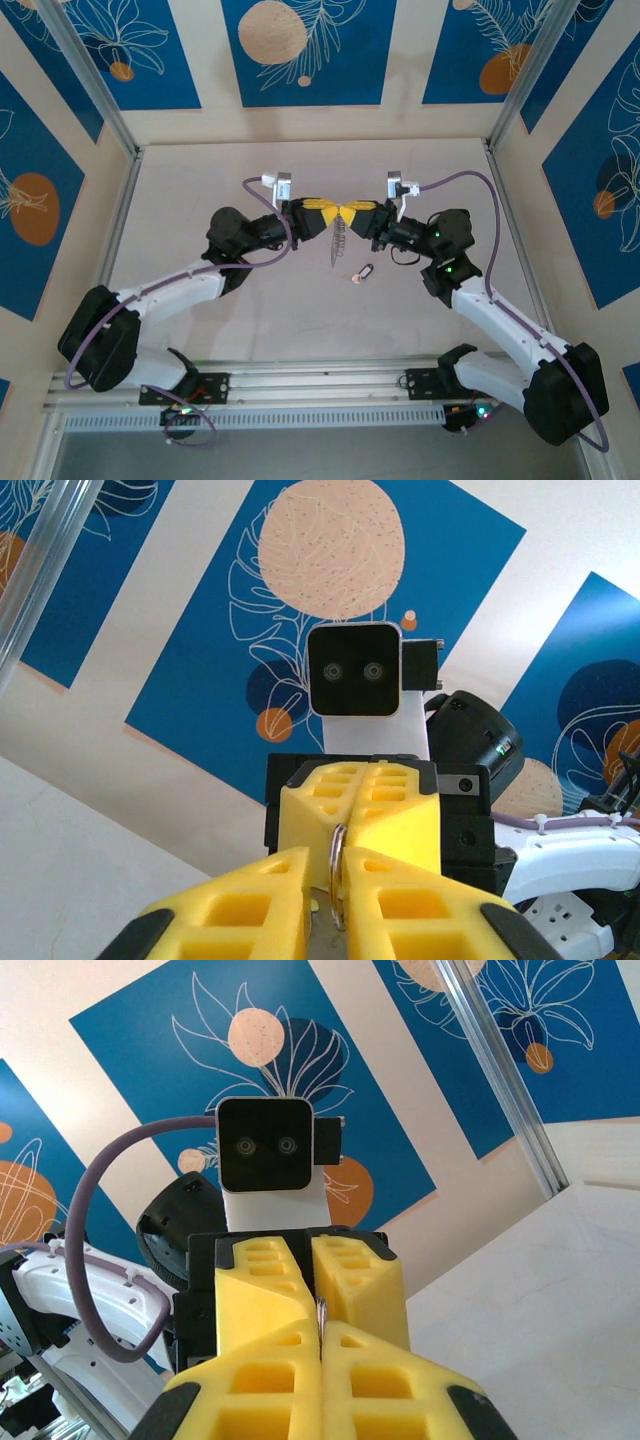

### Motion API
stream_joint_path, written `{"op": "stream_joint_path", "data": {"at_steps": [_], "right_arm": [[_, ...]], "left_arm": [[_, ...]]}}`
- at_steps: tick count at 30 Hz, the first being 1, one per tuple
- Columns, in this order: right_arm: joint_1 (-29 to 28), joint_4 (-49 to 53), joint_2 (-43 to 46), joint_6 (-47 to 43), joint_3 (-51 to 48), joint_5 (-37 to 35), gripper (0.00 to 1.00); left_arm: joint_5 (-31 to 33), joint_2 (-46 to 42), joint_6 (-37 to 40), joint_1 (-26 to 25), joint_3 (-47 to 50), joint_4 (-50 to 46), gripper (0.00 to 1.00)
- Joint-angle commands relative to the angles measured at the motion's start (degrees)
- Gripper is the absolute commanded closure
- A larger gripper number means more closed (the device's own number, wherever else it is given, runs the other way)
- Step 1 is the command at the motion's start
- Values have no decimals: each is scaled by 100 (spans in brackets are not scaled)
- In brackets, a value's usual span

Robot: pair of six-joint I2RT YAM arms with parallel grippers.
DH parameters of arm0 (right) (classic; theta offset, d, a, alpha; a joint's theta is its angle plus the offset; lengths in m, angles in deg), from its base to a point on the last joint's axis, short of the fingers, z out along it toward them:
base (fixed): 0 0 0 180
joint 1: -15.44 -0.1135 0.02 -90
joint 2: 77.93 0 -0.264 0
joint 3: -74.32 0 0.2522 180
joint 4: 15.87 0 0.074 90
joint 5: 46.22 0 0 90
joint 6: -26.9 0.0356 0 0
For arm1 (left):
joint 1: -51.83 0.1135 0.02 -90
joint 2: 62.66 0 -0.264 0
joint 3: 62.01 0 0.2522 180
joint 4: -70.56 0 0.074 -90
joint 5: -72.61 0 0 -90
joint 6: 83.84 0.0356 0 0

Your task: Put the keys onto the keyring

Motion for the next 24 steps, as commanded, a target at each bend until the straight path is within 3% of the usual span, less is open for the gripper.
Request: {"op": "stream_joint_path", "data": {"at_steps": [1, 3, 5, 8, 11, 18, 24], "right_arm": [[-55, -160, -4, 5, 42, -1, 100], [-46, -98, -4, -34, 71, 23, 100], [11, 83, 41, -65, 107, 28, 99], [300, 315, 304, -16, 23, -20, 68], [690, 559, 684, 53, -102, -124, 56], [1083, 820, 1043, 101, -240, -32, 55], [1084, 600, 1141, 37, -417, -14, 56]], "left_arm": [[-88, 47, 13, -76, -212, 267, 91], [-105, 47, 50, -80, -244, 207, 100], [-112, 19, 126, -77, -271, 115, 100], [-193, -88, 355, -78, -316, -105, 100], [-338, -254, 784, -78, -462, -565, 100], [-583, -619, 2146, -79, -841, -1585, 100], [-474, -714, 3015, -80, -694, -1077, 100]]}}
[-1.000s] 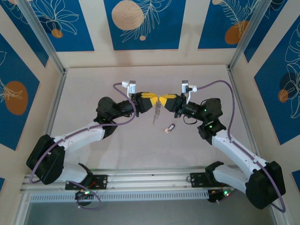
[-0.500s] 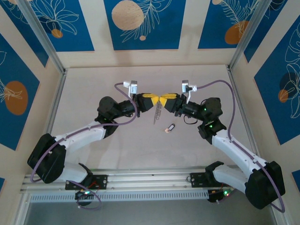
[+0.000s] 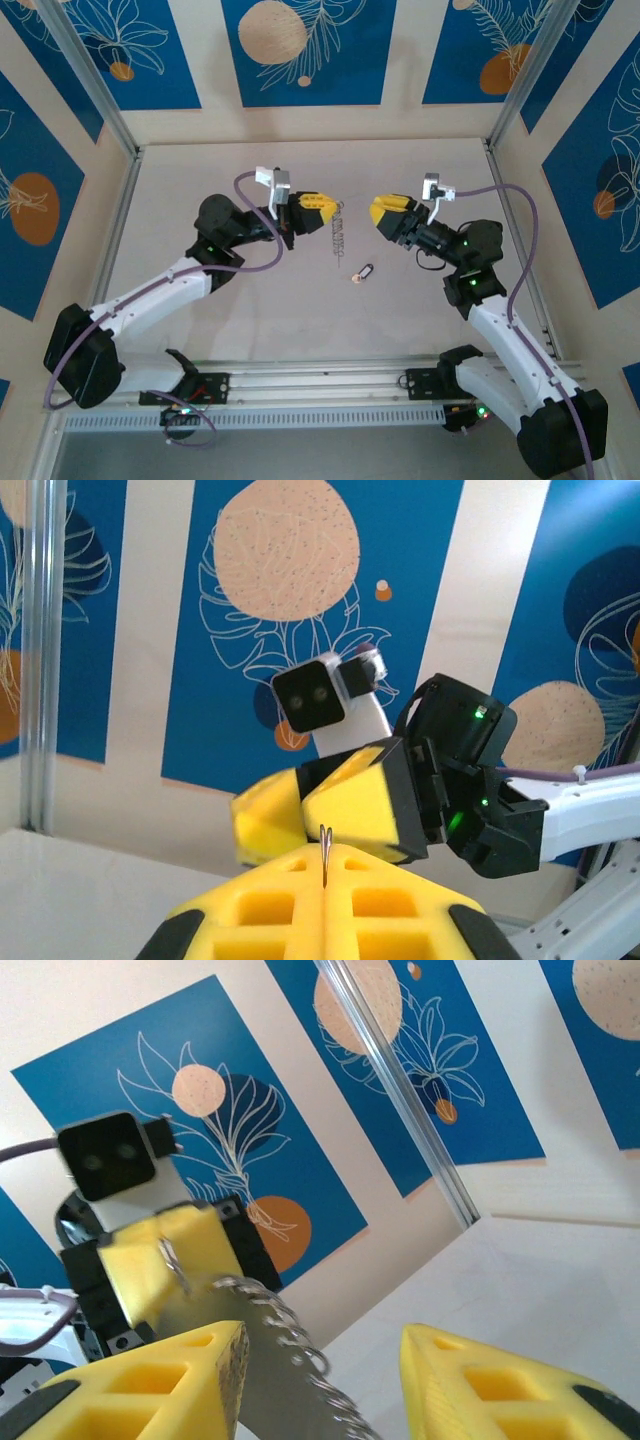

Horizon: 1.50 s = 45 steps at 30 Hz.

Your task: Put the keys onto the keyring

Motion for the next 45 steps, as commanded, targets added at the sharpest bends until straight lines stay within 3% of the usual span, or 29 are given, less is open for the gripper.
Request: {"op": "stream_joint_path", "data": {"at_steps": [1, 8, 19, 35, 45], "right_arm": [[28, -95, 109, -19, -63, 34, 56], [-59, -361, -28, -41, -35, 179, 58], [-247, -343, -280, -379, 263, 719, 61], [-268, 829, -107, -1066, 825, 1767, 64], [-321, 732, -216, -1096, 907, 1879, 65]], "left_arm": [[-94, -81, 837, -73, -47, 443, 100], [-369, 282, 1043, -70, -42, 1357, 100], [-497, 477, 1015, -71, -102, 1521, 100], [-670, 23, 1249, -46, -497, -568, 100], [-1108, -41, 1174, -43, -873, -1442, 100]]}}
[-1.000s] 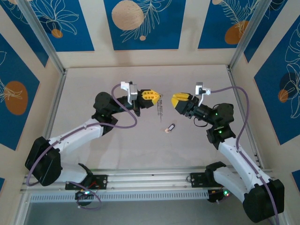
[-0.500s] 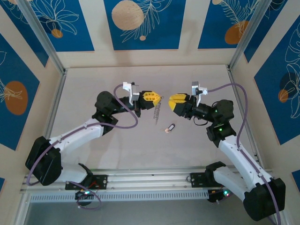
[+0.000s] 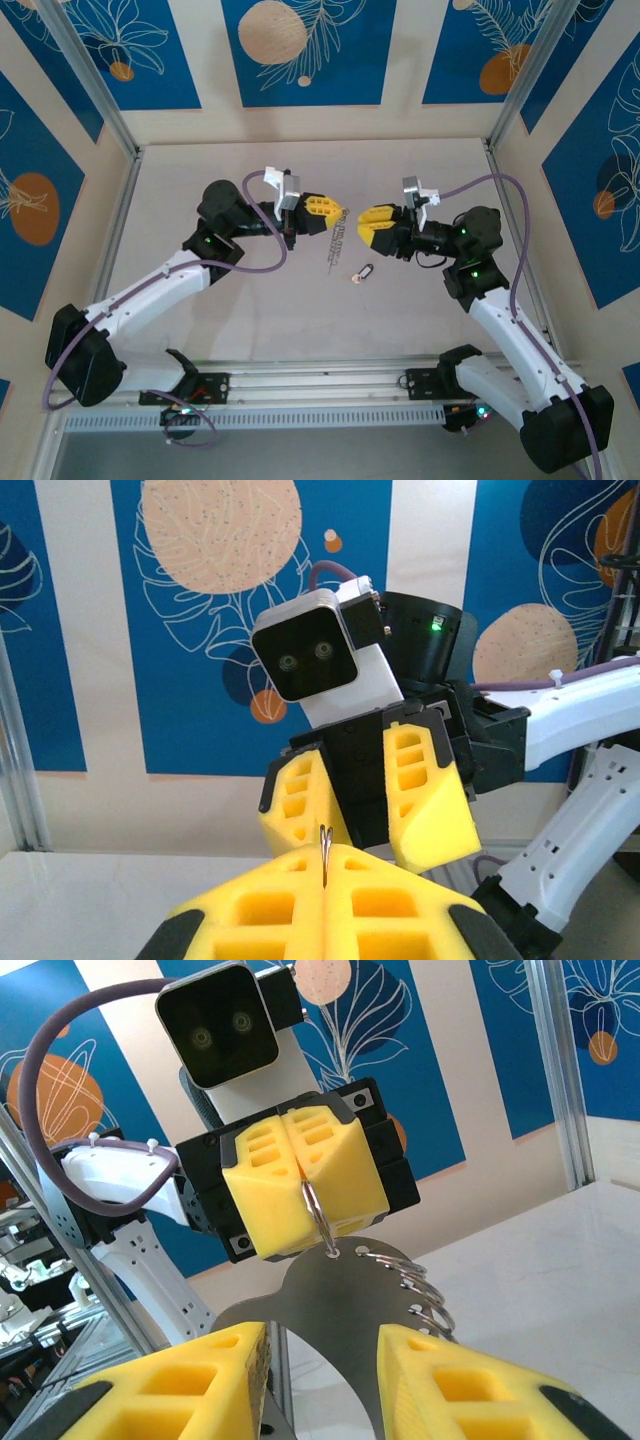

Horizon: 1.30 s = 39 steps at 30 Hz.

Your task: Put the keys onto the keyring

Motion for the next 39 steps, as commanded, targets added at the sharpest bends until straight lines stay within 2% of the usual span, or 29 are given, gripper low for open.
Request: {"op": "stream_joint_path", "data": {"at_steps": [1, 14, 21, 25, 31, 37, 39], "right_arm": [[-62, -43, -45, -82, 199, 134, 65], [-267, -257, -367, -100, 465, -52, 67], [-379, -350, -527, -79, 592, -112, 72], [-467, -337, -597, -103, 662, -113, 78], [-565, -272, -663, -169, 688, -69, 99], [-563, -166, -587, -292, 560, -290, 100], [-478, -264, -572, -221, 463, -436, 100]], "left_arm": [[-332, -120, -2, -46, -245, -253, 100], [-703, -49, -134, -48, -419, -480, 100], [-787, -37, -187, -50, -447, -479, 100], [-813, -42, -201, -51, -451, -478, 100], [-805, -63, -238, -57, -433, -430, 100], [-578, -138, -345, -51, -358, -241, 100], [-208, -277, -350, -48, -164, -75, 72]]}}
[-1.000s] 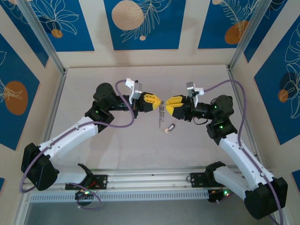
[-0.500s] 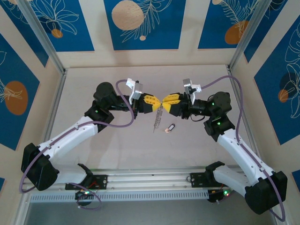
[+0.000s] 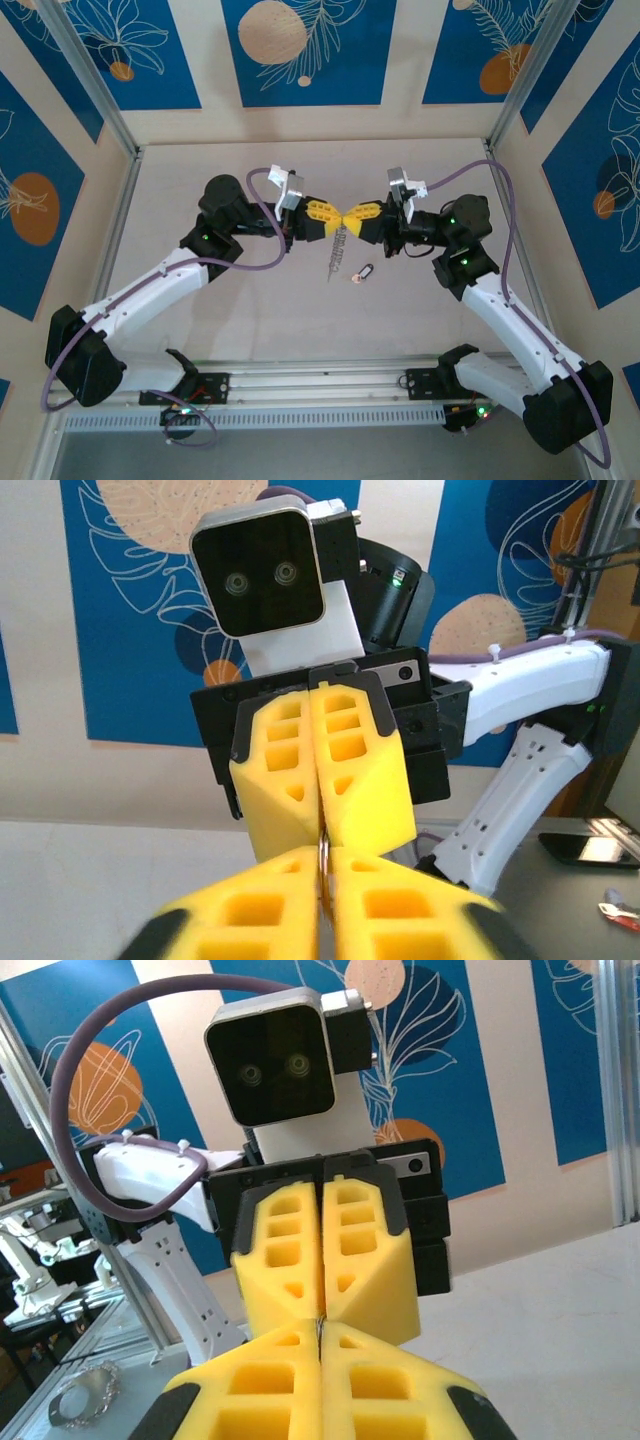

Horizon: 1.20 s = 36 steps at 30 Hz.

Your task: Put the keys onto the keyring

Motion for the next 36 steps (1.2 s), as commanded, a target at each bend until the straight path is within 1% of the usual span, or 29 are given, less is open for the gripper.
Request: {"op": "stream_joint_path", "data": {"at_steps": [1, 2, 4, 8, 12, 17, 23, 28, 36], "right_arm": [[102, -97, 27, 55, -128, -396, 100], [182, -288, 22, 187, -204, -421, 100], [251, -538, 28, 376, -292, -468, 100], [284, -917, 11, 597, -403, -611, 100], [279, -1315, 19, 824, -539, -839, 100], [244, -1647, 11, 1024, -641, -1053, 100], [152, -1791, 10, 1096, -679, -1154, 100], [105, -1790, 11, 1089, -678, -1176, 100], [58, -1793, -38, 1088, -683, -1213, 100]], "left_arm": [[432, -363, -18, -53, 157, 584, 59], [679, -459, -40, -42, 332, 700, 51], [1036, -580, -141, -29, 597, 927, 44], [1443, -626, -583, -6, 1035, 1617, 40], [1663, -525, -968, -4, 1282, 2189, 40], [1613, -161, -1556, -7, 1320, 2870, 45], [1528, 204, -2004, -13, 1239, 3470, 49], [1510, 370, -2174, -27, 1170, 3723, 51], [1299, 665, -2483, -41, 970, 4069, 54]]}}
